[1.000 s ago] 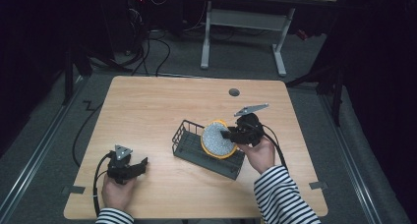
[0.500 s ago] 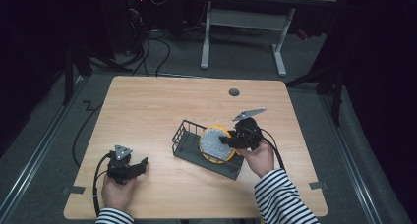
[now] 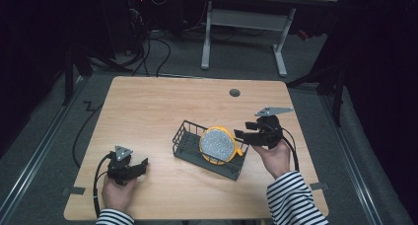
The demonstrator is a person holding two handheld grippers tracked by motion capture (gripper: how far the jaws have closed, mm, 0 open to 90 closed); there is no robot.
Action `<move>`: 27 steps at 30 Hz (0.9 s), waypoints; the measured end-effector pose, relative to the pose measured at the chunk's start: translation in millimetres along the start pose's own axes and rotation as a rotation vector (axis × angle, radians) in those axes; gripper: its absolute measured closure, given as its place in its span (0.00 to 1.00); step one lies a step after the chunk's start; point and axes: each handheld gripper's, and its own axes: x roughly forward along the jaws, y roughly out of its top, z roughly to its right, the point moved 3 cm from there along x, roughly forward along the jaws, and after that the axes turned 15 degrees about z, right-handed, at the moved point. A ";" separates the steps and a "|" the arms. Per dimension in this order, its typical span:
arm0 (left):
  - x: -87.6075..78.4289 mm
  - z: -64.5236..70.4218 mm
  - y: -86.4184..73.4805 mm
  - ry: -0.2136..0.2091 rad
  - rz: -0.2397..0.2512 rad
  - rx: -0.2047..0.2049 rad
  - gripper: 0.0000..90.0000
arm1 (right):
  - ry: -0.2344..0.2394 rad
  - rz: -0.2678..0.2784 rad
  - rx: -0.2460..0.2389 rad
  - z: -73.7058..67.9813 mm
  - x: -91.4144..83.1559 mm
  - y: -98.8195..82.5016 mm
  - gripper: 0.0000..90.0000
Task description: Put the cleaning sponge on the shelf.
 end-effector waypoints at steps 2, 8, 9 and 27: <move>0.0 0.0 0.0 -0.001 -0.001 0.000 0.31 | -0.024 0.006 0.008 8.0 -8.3 -0.5 0.47; 0.0 -0.1 0.0 0.000 0.000 -0.001 0.31 | -0.068 0.018 0.023 24.4 -23.4 -3.9 0.47; 0.0 -0.1 0.0 0.000 0.000 -0.001 0.31 | -0.074 0.027 0.034 27.9 -26.7 -5.7 0.47; -0.1 -0.3 0.1 -0.001 0.000 -0.004 0.31 | -0.207 0.077 0.102 68.9 -57.2 -71.8 0.49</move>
